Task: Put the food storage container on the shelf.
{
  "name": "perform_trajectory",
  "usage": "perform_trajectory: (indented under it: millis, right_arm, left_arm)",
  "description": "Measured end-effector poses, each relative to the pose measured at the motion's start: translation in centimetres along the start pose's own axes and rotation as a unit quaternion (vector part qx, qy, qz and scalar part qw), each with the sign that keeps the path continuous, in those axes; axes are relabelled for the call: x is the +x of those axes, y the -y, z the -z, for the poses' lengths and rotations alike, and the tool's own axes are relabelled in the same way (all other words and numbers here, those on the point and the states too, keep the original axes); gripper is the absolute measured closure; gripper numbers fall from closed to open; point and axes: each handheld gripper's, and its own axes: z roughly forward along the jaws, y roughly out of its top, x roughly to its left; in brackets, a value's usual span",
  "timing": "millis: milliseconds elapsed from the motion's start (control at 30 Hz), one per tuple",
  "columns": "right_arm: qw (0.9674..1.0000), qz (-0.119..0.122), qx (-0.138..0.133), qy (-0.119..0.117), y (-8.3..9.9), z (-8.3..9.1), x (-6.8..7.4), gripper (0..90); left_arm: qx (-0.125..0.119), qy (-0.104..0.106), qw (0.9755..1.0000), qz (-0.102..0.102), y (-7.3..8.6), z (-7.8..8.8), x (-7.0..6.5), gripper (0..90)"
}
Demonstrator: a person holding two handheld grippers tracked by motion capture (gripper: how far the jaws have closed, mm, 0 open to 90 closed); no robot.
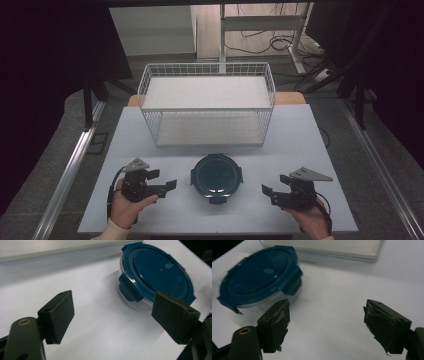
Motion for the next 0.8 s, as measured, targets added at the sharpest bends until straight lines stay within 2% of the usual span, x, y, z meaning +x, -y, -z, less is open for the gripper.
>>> perform_trajectory:
  millis: [33,67,233,333,367,433,500,533,567,600,667,733,800]
  right_arm:
    - [1.0,0.0,0.0,0.0,0.0,0.0,0.0,19.9]
    - [0.9999,-0.001,0.005,-0.013,-0.5,-0.4,0.5,17.7]
    - [0.9988,-0.016,0.017,-0.043,-1.7,-1.7,1.2,13.1]
    - [0.9978,-0.023,0.026,-0.056,-2.3,-2.8,1.7,11.7]
    - [0.9974,-0.024,0.028,-0.061,-2.4,-3.2,1.8,11.2]
    - [0.9964,-0.031,0.031,-0.073,-2.8,-4.0,2.0,9.9]
    - [0.9956,-0.036,0.031,-0.081,-3.0,-4.3,2.1,9.6]
    - [0.9941,-0.048,0.032,-0.092,-3.4,-5.0,2.1,9.1]
    - [0.9941,-0.048,0.032,-0.092,-3.4,-5.0,2.1,9.1]
    - [0.9935,-0.051,0.035,-0.095,-3.6,-5.5,2.2,8.8]
    - [0.9927,-0.056,0.038,-0.1,-3.7,-6.0,2.4,8.6]
    - [0.9922,-0.059,0.04,-0.103,-3.7,-6.2,2.4,8.5]
    - [0.9906,-0.063,0.053,-0.109,-3.5,-6.7,2.4,8.5]
  left_arm:
    - [0.0,0.0,1.0,0.0,0.0,0.0,0.0,16.4]
    - [0.001,0.008,0.9999,0.006,-0.3,0.0,0.1,15.4]
    - [0.003,0.016,0.9998,0.01,-1.0,-0.1,-0.1,12.4]
    - [0.014,0.037,0.9988,0.03,-1.4,-1.2,-0.2,11.3]
    - [0.014,0.037,0.9988,0.03,-1.4,-1.2,-0.2,11.1]
    - [0.022,0.053,0.9975,0.043,-1.9,-2.0,-0.4,10.5]
    - [0.023,0.054,0.9973,0.044,-2.1,-2.2,-0.5,10.5]
    - [0.024,0.057,0.997,0.048,-2.4,-2.7,-0.6,10.5]
    - [0.024,0.057,0.997,0.048,-2.4,-2.7,-0.6,10.3]
    - [0.025,0.063,0.9957,0.064,-2.6,-3.3,-0.5,9.9]
    - [0.028,0.073,0.9941,0.075,-2.6,-3.9,-0.5,9.2]
    - [0.034,0.072,0.9937,0.078,-2.5,-4.3,-0.5,8.7]
    - [0.044,0.063,0.9943,0.073,-2.3,-4.7,-0.6,6.5]
